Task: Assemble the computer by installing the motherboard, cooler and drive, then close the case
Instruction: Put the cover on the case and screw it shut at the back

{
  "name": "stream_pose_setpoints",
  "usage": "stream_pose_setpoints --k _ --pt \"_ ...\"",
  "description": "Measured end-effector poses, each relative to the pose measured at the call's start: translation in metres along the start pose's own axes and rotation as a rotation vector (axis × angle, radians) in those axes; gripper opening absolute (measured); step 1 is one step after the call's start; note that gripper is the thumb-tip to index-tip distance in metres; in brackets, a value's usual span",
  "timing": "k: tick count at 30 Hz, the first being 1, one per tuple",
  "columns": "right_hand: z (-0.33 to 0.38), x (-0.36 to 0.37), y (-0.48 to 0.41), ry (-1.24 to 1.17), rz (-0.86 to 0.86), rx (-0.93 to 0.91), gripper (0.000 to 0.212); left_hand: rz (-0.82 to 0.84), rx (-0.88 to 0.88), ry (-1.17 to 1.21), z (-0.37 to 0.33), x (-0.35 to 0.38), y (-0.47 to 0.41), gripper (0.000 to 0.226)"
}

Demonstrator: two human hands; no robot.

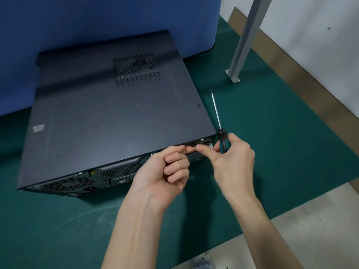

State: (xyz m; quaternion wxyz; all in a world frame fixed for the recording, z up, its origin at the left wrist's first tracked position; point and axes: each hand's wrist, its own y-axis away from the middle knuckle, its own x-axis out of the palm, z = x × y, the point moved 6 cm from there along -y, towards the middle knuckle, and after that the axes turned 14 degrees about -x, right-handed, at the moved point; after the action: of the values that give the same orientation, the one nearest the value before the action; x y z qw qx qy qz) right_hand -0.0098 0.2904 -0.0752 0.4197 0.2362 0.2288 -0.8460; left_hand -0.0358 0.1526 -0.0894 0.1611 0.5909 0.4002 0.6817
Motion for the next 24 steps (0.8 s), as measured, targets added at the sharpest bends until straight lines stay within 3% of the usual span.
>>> stream_pose_setpoints --k 6,13,24 --pt "0.0 -0.023 0.051 -0.115 0.132 -0.067 0.044 -0.019 -0.014 0.026 0.001 0.0 0.002 0.019" --pt "-0.006 -0.023 0.083 0.02 0.32 -0.044 0.045 -0.016 -0.013 0.028 0.002 0.0 0.003 0.008" --pt "-0.005 -0.019 0.08 0.075 0.307 0.0 0.047 -0.014 -0.017 0.021 0.002 -0.001 0.001 0.011"
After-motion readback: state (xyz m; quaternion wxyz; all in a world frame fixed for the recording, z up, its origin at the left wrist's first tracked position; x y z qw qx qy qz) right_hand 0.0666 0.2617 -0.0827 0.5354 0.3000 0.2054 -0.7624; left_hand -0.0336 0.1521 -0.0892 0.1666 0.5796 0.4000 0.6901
